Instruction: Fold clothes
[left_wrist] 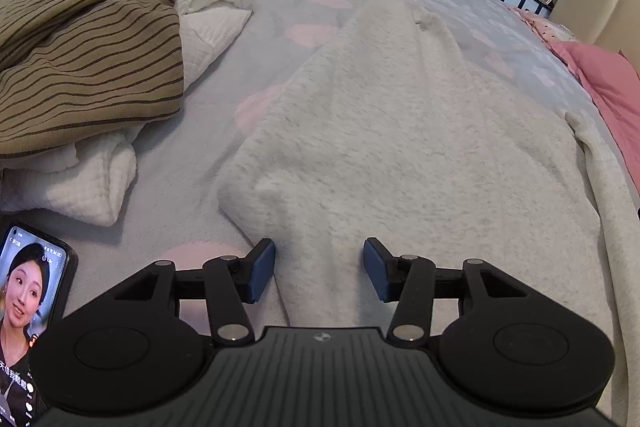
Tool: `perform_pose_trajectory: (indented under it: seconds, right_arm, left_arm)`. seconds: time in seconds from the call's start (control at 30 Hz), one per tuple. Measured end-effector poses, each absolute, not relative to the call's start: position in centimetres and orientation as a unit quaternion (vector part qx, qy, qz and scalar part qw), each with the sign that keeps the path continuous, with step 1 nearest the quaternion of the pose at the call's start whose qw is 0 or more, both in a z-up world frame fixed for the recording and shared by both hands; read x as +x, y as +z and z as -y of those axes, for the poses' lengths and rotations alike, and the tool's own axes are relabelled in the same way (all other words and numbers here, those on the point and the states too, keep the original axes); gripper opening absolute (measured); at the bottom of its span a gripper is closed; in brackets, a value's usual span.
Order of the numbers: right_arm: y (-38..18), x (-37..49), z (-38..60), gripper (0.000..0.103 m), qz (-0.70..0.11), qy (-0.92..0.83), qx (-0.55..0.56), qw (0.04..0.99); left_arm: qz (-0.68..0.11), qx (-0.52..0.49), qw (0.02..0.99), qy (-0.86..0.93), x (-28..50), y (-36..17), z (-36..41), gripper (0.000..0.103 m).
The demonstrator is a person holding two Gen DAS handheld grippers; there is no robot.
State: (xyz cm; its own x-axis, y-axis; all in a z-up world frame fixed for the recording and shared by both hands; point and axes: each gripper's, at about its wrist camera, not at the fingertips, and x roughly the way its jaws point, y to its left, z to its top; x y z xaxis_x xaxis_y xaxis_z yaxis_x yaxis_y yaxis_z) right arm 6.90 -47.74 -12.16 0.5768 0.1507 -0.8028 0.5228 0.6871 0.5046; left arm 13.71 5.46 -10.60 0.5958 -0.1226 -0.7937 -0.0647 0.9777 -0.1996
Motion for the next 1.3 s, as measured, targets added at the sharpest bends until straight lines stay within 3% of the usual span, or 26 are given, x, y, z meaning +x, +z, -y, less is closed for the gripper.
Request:
perform_pose_trajectory:
  seconds: [0.03,0.1,0.2,0.37,0.53,0.77,1.3]
  right_arm:
    - [-12.1,7.1,47.6,0.049,-0.445,-0.112,0.378,0.804]
    - [-12.0,7.3,47.0,0.026,-0.449,-0.12,0.352,0.812]
    - [-11.4,7.1,46.6,0.018,-0.441,-0.134,0.345,0.818]
    - [-8.2,7.2,43.2,0.016,-0.42,-0.128,0.284,0.852]
    - [-5.7,8.3,36.9,0.015,-0.409,-0.105,0.152,0.894]
    - [-5.1,9.8,27.8,0.014,-0.407,-0.052,0.017,0.912]
    - [-8.2,12.0,17.9,0.013,-0.447,0.063,-0.064,0.89]
  left_arm:
    - [-0.449,-0.104,0.887,-0.017,13.7,-10.6,-5.5,0.047]
    - [-0.449,-0.104,0.887,-0.017,13.8,-10.6,-5.6,0.047]
    - [-0.45,-0.108,0.886,-0.017,13.7,-10.5,-5.6,0.046]
    - [-0.452,-0.117,0.884,-0.016,13.6,-10.3,-5.8,0.046]
    - [-0.454,-0.126,0.882,-0.02,13.4,-10.1,-6.0,0.046]
    - [-0.454,-0.143,0.879,-0.025,13.2,-9.8,-6.4,0.046]
    - [-0.448,-0.169,0.877,-0.029,13.1,-9.2,-7.0,0.046]
